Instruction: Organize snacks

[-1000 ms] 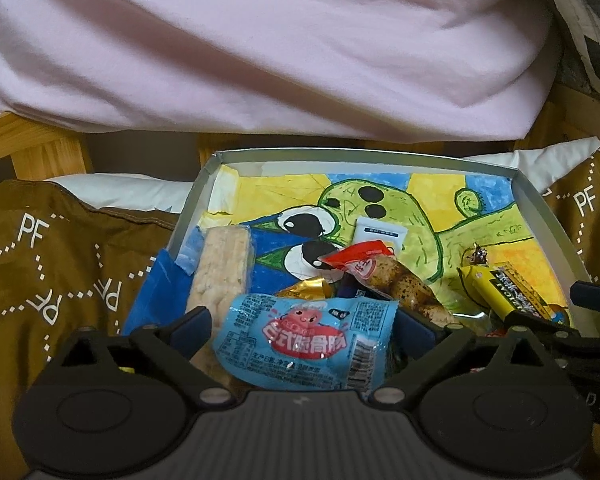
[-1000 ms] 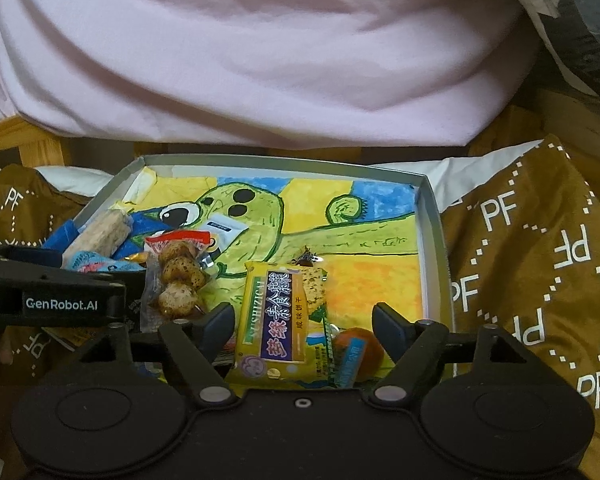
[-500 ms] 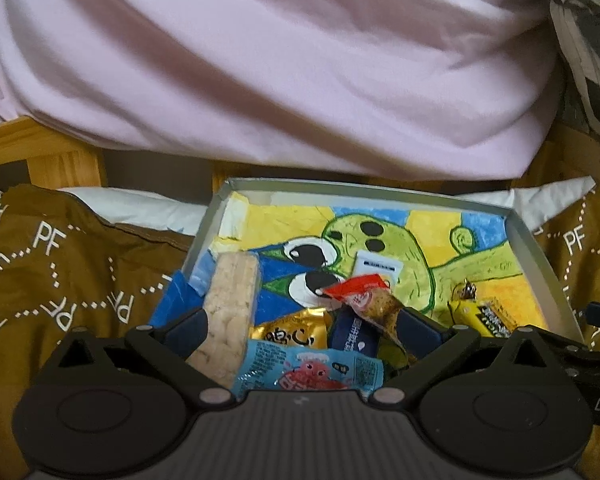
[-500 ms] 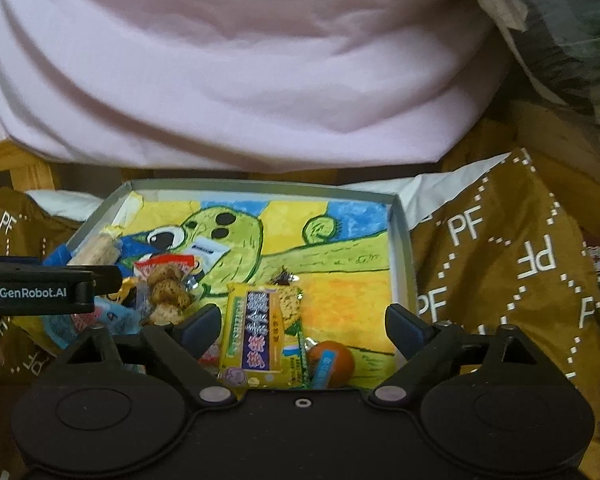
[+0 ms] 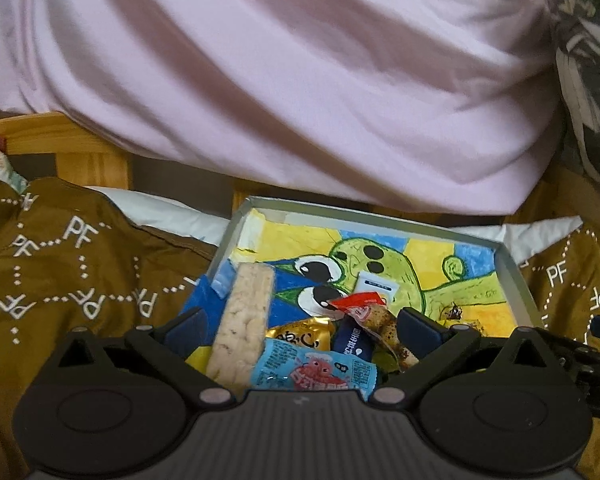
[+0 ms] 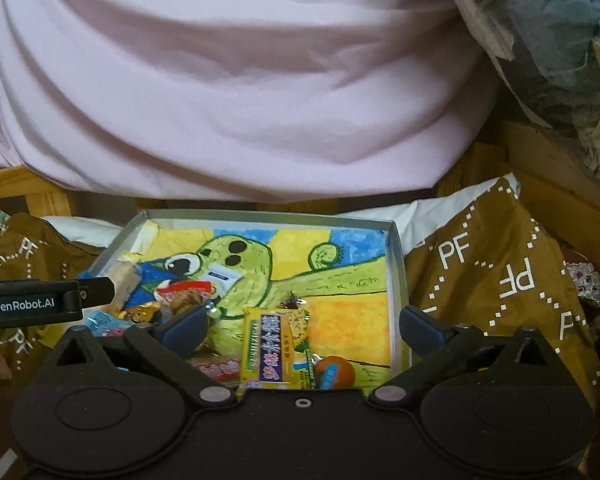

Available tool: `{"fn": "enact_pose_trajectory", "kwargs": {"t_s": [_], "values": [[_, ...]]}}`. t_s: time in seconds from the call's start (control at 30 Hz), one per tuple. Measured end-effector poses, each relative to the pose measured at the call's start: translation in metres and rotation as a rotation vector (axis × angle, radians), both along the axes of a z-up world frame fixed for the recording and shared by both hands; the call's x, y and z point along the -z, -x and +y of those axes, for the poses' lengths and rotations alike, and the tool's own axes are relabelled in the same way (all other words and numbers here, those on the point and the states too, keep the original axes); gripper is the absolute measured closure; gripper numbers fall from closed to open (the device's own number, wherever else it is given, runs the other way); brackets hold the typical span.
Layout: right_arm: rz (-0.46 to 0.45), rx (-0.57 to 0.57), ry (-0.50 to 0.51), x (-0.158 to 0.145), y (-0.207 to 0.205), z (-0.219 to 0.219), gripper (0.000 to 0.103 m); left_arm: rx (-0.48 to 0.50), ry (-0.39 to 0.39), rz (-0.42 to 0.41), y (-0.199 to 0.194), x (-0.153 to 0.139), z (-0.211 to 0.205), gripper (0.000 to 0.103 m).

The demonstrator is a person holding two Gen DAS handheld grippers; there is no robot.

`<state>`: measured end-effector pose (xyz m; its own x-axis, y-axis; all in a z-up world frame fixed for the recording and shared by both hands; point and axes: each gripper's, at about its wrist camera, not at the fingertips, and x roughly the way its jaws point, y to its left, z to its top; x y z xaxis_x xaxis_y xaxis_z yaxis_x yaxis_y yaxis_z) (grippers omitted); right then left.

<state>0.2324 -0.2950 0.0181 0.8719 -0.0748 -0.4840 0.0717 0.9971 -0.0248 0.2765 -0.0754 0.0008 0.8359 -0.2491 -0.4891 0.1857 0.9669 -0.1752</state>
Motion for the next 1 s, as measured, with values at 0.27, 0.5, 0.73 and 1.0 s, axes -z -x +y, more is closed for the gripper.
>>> {"fn": "enact_pose_trajectory", "kwargs": {"t_s": [0.27,0.5,0.73,1.0], "values": [[-0.033,-0.003,-0.013,-0.019,0.026,0.008,0.001,-0.057,-0.010,-0.064,0.024,-0.018,0.019,0.001],[-0.060,-0.011,-0.039,-0.030,0.055,0.012,0.001,-0.075,-0.019,-0.147,0.063,-0.036,0.036,0.001],[-0.089,-0.009,-0.046,-0.038,0.083,0.013,0.001,-0.140,-0.048,-0.145,0.099,-0.040,0.044,0.000],[-0.087,-0.014,-0.061,-0.038,0.108,0.019,0.001,-0.206,-0.025,-0.076,0.127,-0.033,0.059,0.000]]}}
